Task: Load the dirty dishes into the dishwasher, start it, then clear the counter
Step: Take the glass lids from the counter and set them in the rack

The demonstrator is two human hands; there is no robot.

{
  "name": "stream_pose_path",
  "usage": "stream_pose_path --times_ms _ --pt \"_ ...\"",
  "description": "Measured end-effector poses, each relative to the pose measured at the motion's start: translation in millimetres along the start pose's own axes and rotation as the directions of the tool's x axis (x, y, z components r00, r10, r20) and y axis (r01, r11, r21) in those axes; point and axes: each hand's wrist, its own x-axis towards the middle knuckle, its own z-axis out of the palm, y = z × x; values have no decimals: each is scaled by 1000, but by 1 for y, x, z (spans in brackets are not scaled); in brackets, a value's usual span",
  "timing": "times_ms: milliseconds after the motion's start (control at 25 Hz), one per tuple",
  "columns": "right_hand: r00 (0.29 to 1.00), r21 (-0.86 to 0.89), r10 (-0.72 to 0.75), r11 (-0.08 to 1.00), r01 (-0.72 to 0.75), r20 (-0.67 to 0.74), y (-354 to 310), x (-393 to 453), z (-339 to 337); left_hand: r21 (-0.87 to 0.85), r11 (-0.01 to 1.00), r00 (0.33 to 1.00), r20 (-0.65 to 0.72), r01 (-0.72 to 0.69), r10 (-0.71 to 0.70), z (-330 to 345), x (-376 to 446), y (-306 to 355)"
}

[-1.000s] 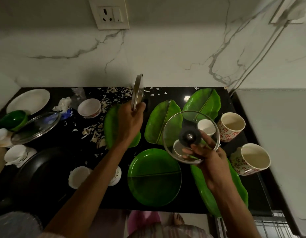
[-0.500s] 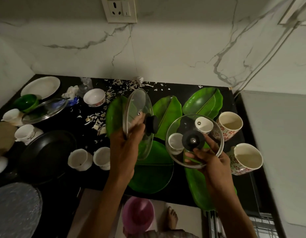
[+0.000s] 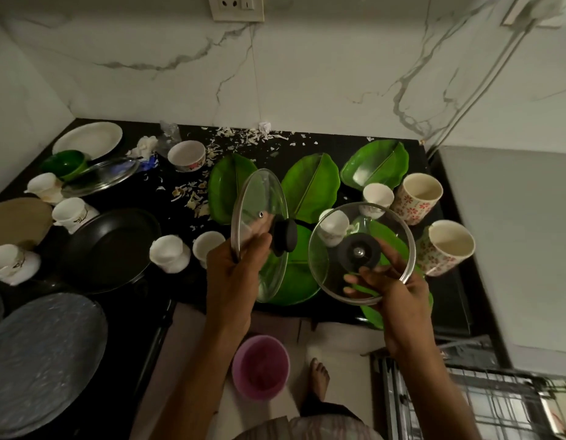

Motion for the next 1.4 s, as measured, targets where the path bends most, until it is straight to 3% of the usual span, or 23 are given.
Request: stream_pose_path --times_ms 440,680,1080,1400 --pt "995 -36 -5 999 1 -95 53 -117 -27 -3 997 994 84 74 -74 -68 -92 -16" --pt "992 -34 -30 999 26 -125 53 -153 -69 -8 997 991 109 74 -73 -46 -139 -12" --pt "994 -44 1 999 -6 -111 31 -202 -185 25 972 971 -56 233 -231 22 -253 -30" --pt "987 -65 19 997 -29 -160 35 -249 -255 48 975 976 12 216 -216 47 -330 -50"
